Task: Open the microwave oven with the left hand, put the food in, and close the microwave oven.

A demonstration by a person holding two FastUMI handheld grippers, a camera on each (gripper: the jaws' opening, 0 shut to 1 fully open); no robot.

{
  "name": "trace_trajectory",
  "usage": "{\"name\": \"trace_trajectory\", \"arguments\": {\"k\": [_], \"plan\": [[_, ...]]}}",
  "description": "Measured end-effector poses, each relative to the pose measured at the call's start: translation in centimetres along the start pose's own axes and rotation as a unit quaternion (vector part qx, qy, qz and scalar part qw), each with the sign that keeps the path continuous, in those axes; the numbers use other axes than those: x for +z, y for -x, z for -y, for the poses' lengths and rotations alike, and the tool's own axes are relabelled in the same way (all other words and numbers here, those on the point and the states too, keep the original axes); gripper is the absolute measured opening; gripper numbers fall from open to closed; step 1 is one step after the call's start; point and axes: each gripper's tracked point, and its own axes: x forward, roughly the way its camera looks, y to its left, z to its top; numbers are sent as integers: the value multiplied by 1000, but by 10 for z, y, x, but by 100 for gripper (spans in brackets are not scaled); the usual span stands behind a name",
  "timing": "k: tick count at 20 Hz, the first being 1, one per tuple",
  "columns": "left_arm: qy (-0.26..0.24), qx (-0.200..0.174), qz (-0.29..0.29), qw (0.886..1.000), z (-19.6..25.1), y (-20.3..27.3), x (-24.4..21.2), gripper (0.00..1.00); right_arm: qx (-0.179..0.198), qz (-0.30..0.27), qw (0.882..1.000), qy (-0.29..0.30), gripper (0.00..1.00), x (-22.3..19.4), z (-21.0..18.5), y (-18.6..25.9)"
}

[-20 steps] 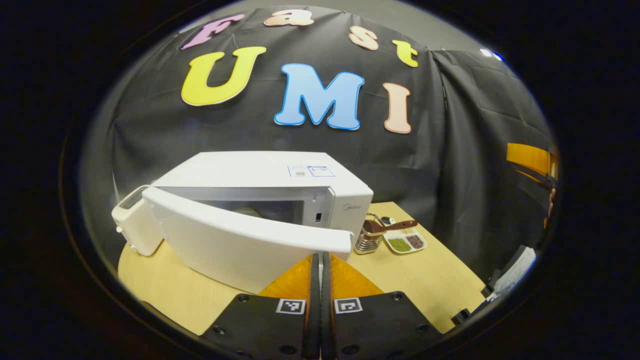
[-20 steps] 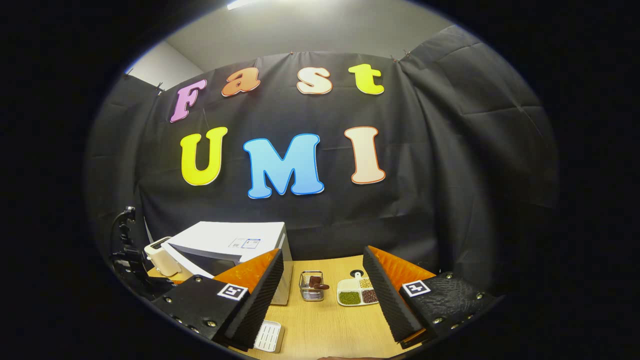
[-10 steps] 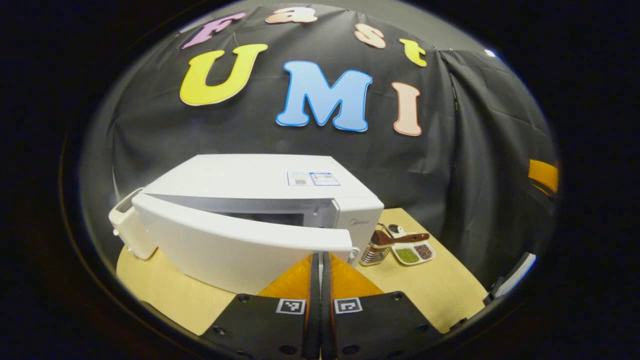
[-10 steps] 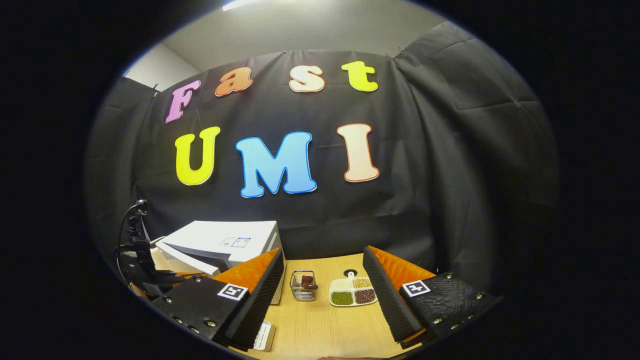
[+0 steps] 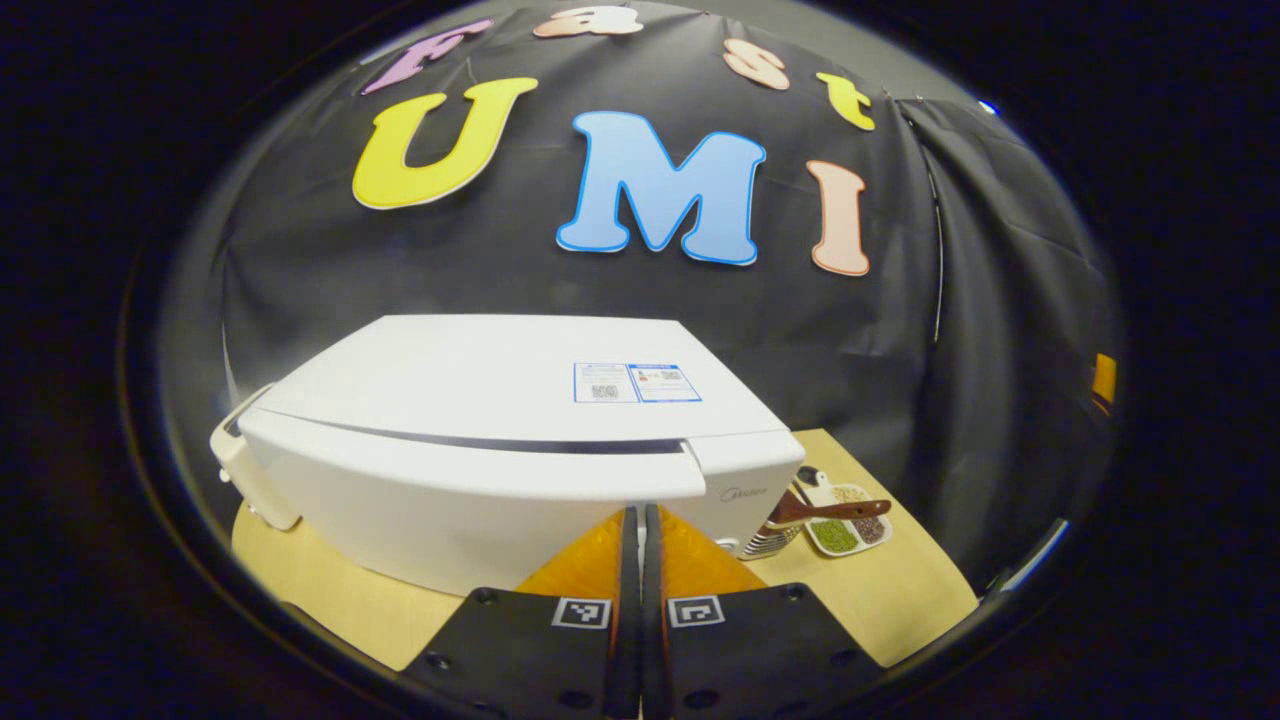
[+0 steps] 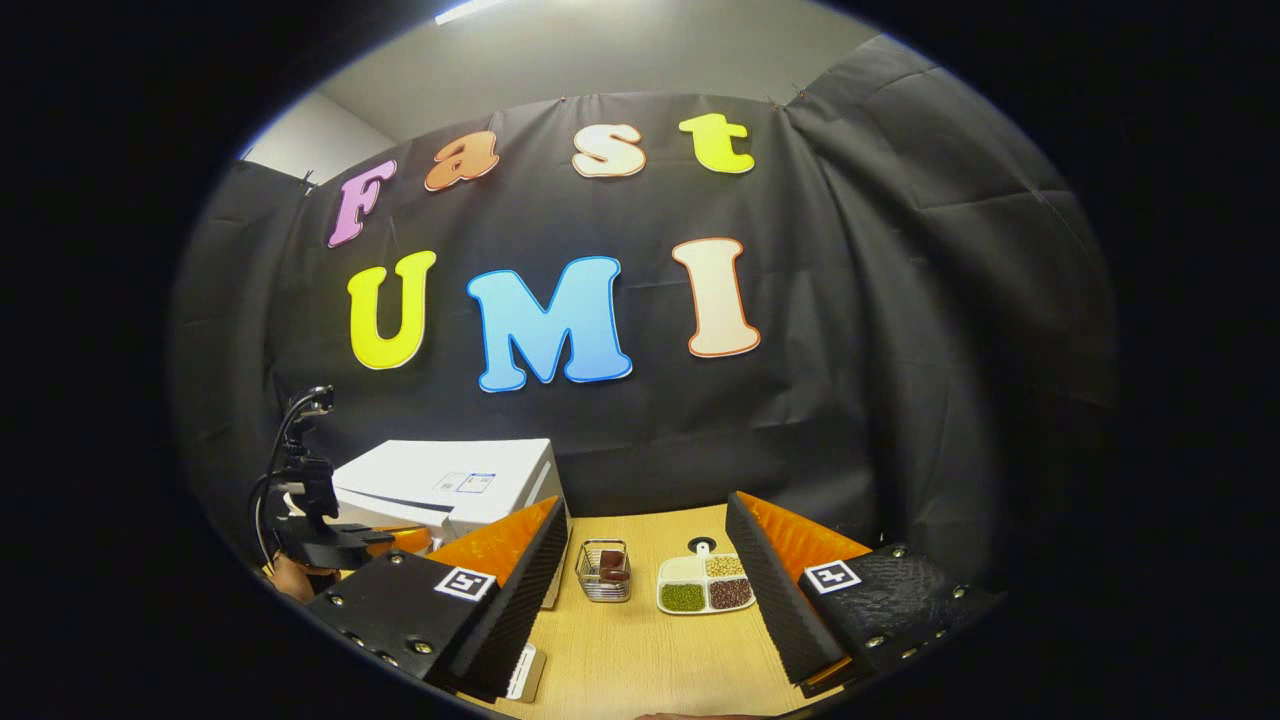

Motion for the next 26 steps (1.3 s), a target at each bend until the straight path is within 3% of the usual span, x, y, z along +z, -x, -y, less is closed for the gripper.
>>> {"name": "trace_trajectory", "arguments": {"k": [22, 23, 25, 26], "plan": [[-14, -30, 8, 999, -3, -3, 2, 7, -11, -5, 1000, 8, 96, -3, -16, 24], [-20, -14, 13, 1000, -10, -8, 6, 7, -12, -6, 1000, 8, 96, -4, -17, 26], [11, -29, 0, 1000, -4, -9, 3, 7, -10, -9, 1000, 12, 96, -5, -22, 32], [-6, -20, 5, 1000, -10, -7, 6, 7, -9, -5, 1000, 15, 96, -3, -24, 35]]}}
